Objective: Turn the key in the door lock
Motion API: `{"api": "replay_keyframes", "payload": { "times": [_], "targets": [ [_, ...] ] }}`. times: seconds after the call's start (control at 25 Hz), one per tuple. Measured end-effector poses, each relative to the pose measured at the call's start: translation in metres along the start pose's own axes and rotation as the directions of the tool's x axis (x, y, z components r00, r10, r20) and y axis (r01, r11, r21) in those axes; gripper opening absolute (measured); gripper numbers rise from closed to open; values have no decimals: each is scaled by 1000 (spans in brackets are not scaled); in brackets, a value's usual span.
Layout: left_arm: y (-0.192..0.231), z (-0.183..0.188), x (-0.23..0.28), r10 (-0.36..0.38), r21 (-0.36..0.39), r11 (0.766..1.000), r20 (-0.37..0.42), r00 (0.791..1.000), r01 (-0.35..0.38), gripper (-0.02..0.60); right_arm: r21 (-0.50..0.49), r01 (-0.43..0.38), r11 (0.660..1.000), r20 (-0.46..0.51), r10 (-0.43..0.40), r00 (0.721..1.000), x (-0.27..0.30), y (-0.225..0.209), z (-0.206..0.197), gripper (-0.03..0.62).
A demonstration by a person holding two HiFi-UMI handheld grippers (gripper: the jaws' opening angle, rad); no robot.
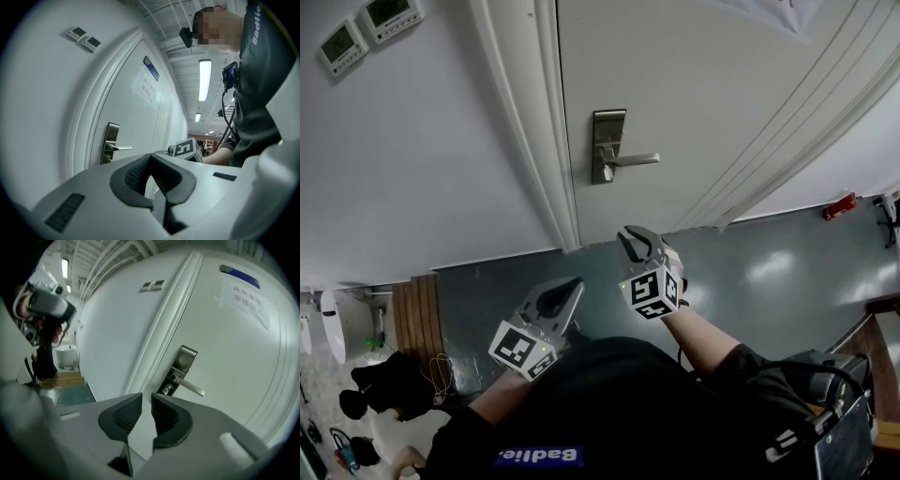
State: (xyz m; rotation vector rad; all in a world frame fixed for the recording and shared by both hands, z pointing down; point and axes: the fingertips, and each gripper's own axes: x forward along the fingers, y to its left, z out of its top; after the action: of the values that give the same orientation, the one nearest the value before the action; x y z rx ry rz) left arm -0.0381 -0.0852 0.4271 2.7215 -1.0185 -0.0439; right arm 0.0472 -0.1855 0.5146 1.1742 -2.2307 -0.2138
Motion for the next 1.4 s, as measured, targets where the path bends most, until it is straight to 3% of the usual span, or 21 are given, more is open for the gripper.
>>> {"api": "replay_keyframes", "payload": {
  "times": [0.28,0.48,0.64,0.84,1.4],
  "targets": [
    [-86,-30,10,83,-19,996,-16,996,-83,-6,209,-224,952,144,197,970,-98,31,-19,60],
    [-123,-29,1,75,-3,997,-10,997,-75,-6,341,-322,883,238,250,938,-155,44,-6,43],
    [-133,-35,-15,40,14,999,-11,999,-40,-6,371,-325,870,308,215,927,-190,54,12,12],
    [-149,-12,-31,-30,47,998,6,1000,29,-6,408,-338,848,364,189,912,-217,69,33,2],
    [-160,-11,-57,-107,64,992,16,994,106,-6,416,-325,849,383,160,910,-234,102,39,0]
  ]
}}
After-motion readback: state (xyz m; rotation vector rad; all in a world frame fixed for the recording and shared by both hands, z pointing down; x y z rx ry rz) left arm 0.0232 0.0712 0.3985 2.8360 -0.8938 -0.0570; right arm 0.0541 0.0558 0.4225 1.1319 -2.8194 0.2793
